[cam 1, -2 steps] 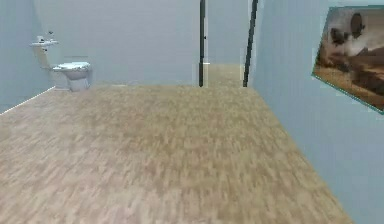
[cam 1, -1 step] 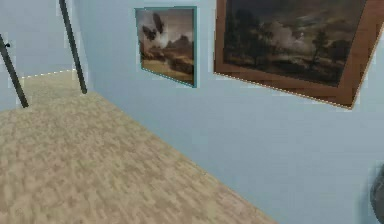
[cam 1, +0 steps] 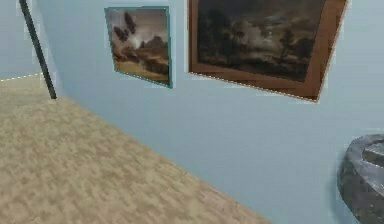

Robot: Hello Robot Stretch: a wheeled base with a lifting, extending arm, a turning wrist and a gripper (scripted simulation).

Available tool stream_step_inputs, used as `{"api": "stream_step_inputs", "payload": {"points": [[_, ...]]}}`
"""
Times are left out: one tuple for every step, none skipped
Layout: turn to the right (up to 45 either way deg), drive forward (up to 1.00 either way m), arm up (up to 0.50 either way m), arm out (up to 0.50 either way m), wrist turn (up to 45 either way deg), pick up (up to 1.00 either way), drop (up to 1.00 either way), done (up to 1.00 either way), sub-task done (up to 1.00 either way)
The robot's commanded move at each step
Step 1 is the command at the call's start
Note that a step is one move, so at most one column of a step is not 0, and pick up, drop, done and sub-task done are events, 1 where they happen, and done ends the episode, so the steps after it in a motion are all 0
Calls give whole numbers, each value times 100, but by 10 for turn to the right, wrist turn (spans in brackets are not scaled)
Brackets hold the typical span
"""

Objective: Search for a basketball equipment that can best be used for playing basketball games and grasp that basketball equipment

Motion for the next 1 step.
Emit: {"api": "stream_step_inputs", "payload": {"points": [[0, 15, 0, 0, 0, 0, 0, 0, 0]]}}
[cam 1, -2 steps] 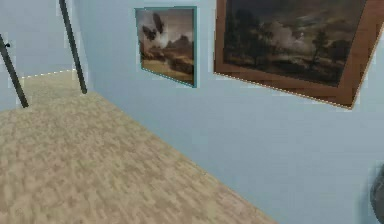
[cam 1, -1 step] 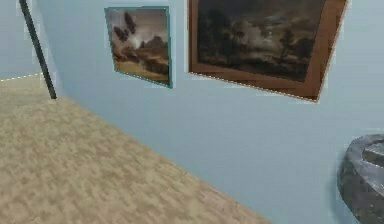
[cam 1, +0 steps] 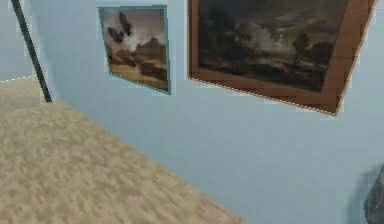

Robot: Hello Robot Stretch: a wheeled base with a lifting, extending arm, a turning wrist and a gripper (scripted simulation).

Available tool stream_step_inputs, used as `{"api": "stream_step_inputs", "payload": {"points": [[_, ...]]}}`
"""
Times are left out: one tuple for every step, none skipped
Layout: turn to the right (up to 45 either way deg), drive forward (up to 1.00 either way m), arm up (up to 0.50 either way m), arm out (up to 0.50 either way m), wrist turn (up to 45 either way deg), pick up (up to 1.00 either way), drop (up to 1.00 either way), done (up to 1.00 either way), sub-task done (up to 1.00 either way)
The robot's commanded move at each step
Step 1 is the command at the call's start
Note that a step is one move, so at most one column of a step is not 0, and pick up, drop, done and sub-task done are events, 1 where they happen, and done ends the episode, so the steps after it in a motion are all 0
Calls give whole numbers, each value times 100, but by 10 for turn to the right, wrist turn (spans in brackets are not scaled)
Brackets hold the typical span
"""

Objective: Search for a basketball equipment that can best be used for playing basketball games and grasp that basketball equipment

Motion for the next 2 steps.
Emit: {"api": "stream_step_inputs", "payload": {"points": [[-390, 0, 0, 0, 0, 0, 0, 0, 0], [0, 100, 0, 0, 0, 0, 0, 0, 0]]}}
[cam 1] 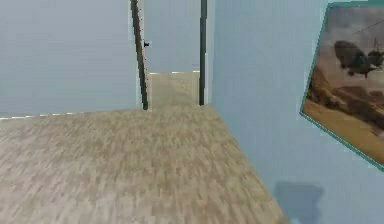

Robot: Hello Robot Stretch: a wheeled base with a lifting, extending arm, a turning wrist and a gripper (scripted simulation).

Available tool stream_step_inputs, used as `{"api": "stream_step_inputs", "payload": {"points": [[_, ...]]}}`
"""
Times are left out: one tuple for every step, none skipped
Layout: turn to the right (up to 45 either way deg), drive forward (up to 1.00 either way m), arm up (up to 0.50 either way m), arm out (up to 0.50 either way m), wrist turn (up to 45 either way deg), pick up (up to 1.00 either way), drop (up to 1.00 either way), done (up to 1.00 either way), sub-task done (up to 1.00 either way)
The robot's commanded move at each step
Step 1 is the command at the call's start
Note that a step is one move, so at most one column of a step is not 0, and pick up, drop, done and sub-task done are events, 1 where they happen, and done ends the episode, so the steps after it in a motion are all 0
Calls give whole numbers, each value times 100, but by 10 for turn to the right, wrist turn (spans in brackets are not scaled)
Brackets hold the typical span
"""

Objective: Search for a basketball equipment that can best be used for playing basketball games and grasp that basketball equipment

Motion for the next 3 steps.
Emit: {"api": "stream_step_inputs", "payload": {"points": [[0, 100, 0, 0, 0, 0, 0, 0, 0], [0, 100, 0, 0, 0, 0, 0, 0, 0], [-30, 0, 0, 0, 0, 0, 0, 0, 0]]}}
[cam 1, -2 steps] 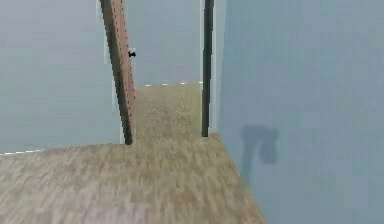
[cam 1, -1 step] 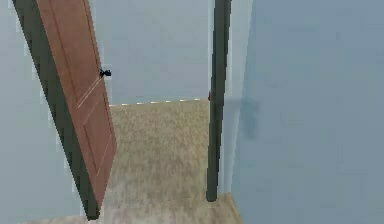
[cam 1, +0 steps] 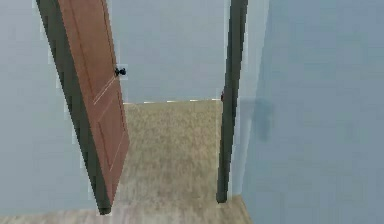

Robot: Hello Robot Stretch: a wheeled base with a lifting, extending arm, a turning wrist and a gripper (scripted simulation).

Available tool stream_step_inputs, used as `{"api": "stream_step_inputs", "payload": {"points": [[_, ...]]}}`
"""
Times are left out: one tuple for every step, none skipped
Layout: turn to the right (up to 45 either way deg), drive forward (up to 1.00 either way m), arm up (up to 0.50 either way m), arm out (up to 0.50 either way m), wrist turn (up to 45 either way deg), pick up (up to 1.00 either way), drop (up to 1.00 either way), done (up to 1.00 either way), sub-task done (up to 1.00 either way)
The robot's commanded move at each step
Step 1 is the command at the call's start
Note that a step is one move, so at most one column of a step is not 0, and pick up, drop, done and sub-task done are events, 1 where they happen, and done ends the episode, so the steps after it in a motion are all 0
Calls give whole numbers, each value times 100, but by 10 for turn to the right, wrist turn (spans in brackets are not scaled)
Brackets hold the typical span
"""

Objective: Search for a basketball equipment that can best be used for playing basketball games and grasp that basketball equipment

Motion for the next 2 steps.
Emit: {"api": "stream_step_inputs", "payload": {"points": [[0, 100, 0, 0, 0, 0, 0, 0, 0], [-30, 0, 0, 0, 0, 0, 0, 0, 0]]}}
